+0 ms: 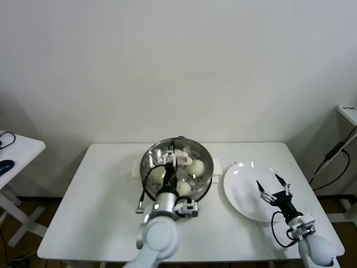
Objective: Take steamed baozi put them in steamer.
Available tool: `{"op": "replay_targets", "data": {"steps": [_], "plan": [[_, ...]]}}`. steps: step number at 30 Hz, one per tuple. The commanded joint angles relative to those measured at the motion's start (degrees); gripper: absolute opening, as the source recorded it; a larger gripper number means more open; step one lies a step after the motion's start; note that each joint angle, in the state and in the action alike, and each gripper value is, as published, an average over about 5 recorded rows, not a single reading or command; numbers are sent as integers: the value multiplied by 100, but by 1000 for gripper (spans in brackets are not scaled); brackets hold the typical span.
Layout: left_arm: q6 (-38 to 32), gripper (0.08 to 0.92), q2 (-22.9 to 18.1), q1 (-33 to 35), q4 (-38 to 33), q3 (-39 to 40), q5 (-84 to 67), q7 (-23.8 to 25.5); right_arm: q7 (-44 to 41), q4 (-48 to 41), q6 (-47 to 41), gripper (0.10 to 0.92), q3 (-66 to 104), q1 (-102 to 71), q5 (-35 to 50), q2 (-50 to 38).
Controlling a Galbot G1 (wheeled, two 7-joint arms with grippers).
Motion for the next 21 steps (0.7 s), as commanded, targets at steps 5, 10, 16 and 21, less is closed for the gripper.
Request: {"op": "replay_targets", "data": {"steps": [5,10,16,21], "plan": [[-83,823,427,593,-1039,-248,-688,74,8,-11,-17,823,-14,7,9,-61],[-277,823,676,1147,-1451,-717,-1558,-281,214,79,-50,823,-128,5,25,-83],[-1081,823,830,1910,-1606,-1592,-3280,-1688,649,469,-182,823,-288,-94,120,-72],[-1911,823,709,2355,-1590,-2517,-4992,-2254,693,734,-263,823,-319,-226,234,-45]]}}
